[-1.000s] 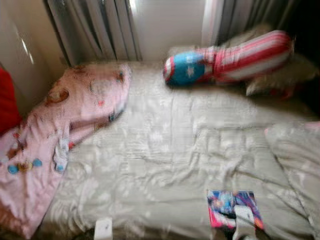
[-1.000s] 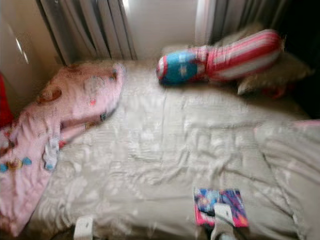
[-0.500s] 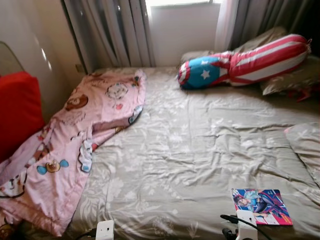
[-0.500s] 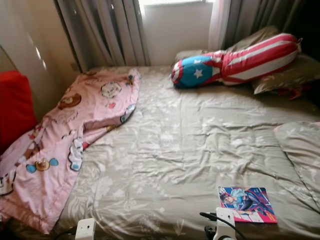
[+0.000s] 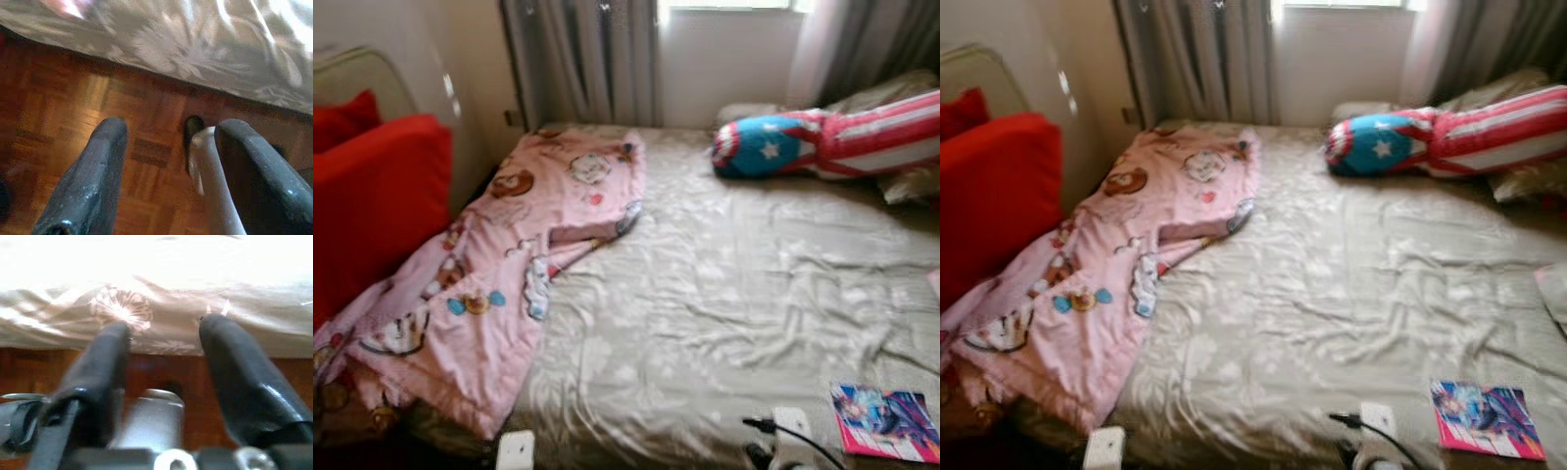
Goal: Clean up the room
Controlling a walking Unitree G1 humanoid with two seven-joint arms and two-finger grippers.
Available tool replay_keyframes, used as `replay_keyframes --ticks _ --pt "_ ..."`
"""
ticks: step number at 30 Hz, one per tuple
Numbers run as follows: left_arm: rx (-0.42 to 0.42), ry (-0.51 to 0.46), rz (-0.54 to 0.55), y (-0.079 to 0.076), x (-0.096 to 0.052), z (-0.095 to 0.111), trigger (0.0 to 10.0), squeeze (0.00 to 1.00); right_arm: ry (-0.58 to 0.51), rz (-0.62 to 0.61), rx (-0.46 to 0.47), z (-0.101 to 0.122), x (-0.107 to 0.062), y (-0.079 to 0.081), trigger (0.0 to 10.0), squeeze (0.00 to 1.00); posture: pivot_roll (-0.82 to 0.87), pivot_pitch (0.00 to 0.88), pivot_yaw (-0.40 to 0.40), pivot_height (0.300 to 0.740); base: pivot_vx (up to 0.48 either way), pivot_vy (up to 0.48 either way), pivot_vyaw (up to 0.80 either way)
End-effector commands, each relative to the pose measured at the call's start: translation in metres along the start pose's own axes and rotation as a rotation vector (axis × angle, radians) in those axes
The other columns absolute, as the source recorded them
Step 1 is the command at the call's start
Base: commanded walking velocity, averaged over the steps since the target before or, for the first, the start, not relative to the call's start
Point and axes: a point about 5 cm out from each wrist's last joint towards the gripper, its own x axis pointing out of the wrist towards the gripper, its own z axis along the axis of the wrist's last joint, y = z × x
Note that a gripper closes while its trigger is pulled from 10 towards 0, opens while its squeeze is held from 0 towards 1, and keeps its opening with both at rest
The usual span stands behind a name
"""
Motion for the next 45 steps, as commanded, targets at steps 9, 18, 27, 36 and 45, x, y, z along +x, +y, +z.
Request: replay_keyframes --ticks 9,18,27,36,45 --pt "-0.02 0.0 -0.008 -0.006 0.0007 0.0016 10.0 0.0 0.003 -0.025 0.024 -0.0028 -0.0021 -0.0098 10.0 0.0 -0.12 0.0 0.007 0.74 0.0 0.353 0.0" --pt "-0.022 -0.001 -0.007 -0.0062 0.0007 0.0018 10.0 0.0 -0.003 -0.02 0.027 -0.0023 -0.0022 -0.0098 10.0 0.0 -0.12 0.0 0.007 0.74 0.0 0.354 0.0" --pt "-0.024 -0.001 -0.005 -0.0059 0.0008 0.002 10.0 0.0 0.0 -0.017 0.024 -0.002 -0.002 -0.0094 10.0 0.0 -0.12 0.0 0.008 0.74 0.0 0.355 0.0" --pt "-0.02 -0.005 -0.003 -0.0057 0.0008 0.0025 10.0 0.0 -0.008 -0.001 0.011 -0.0008 -0.002 -0.0086 10.0 0.0 -0.11 0.0 0.008 0.74 0.0 0.117 0.07" --pt "-0.021 -0.006 -0.002 -0.0058 0.0008 0.0027 10.0 0.0 -0.016 0.003 0.013 0.0 -0.002 -0.0085 10.0 0.0 -0.11 0.0 0.008 0.74 0.0 0.0 0.78"
